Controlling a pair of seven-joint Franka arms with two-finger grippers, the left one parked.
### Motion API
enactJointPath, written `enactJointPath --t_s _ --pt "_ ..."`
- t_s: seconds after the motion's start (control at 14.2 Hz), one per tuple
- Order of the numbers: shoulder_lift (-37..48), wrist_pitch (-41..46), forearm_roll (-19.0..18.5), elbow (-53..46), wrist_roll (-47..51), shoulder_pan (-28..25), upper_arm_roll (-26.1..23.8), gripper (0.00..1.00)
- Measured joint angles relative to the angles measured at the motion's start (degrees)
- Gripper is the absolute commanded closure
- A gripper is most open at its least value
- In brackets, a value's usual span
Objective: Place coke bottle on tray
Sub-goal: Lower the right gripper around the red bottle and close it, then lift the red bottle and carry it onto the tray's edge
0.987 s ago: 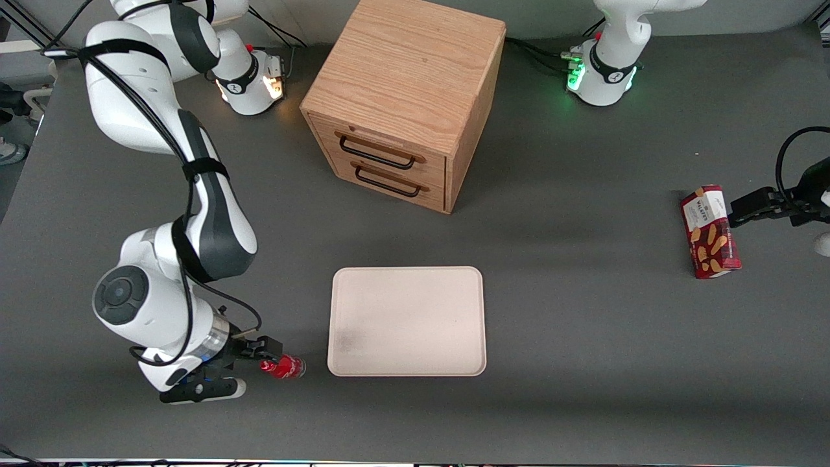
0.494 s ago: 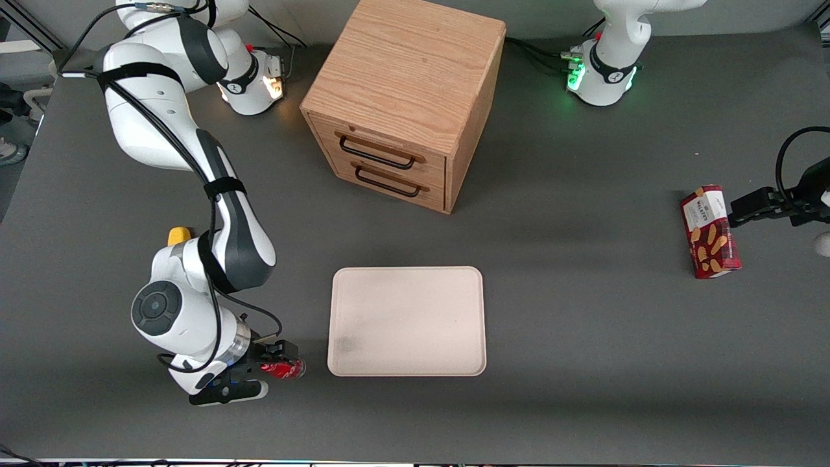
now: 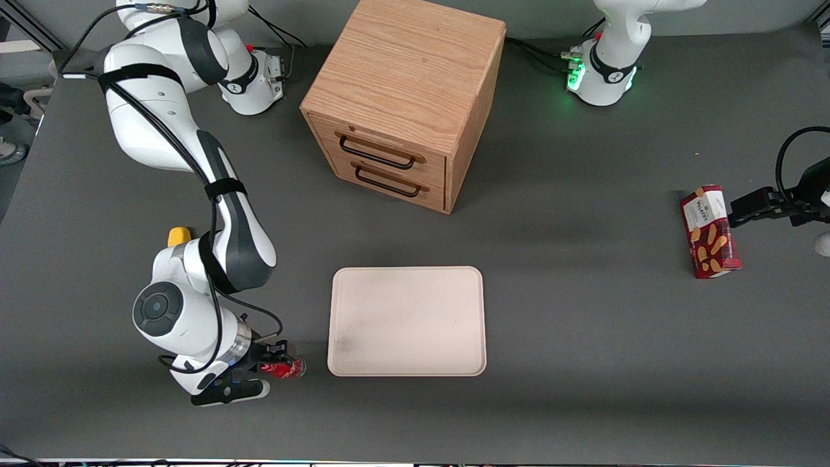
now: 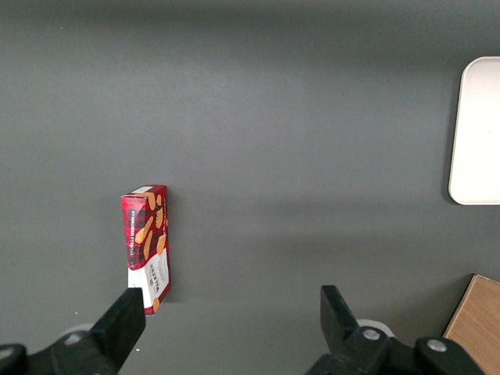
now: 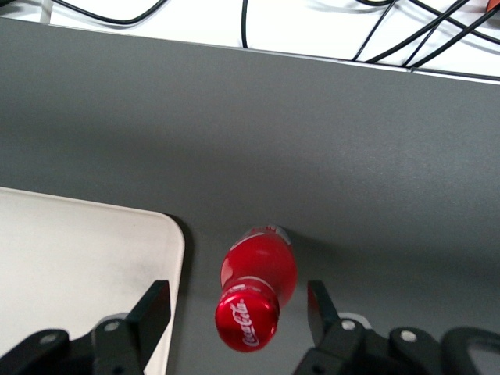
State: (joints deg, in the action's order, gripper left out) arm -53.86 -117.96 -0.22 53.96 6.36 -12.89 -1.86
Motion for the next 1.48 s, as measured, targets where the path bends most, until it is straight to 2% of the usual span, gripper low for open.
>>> enactJointPath --t_s 0.35,0.49,0.78,0.92,1.06,1.2,1.48 --pt "-0.1 0.0 0.0 0.0 -1.9 0.1 0.0 0.42" --pt "-0.1 0.0 0.0 0.0 -2.0 0.1 0.0 0.52" --pt "-0.3 0.0 0.0 0.0 -2.1 0.1 0.0 0.59" --pt "-0.4 0.0 0.0 0.0 -2.1 0.1 0.0 0.67" --pt "-0.5 0.0 0.0 0.1 -2.1 0.1 0.0 0.79" --pt "-0.5 0.0 -0.1 0.0 -2.1 0.2 0.1 0.99" --pt "-0.4 -0.1 -0.1 0.0 -2.8 0.2 0.1 1.0"
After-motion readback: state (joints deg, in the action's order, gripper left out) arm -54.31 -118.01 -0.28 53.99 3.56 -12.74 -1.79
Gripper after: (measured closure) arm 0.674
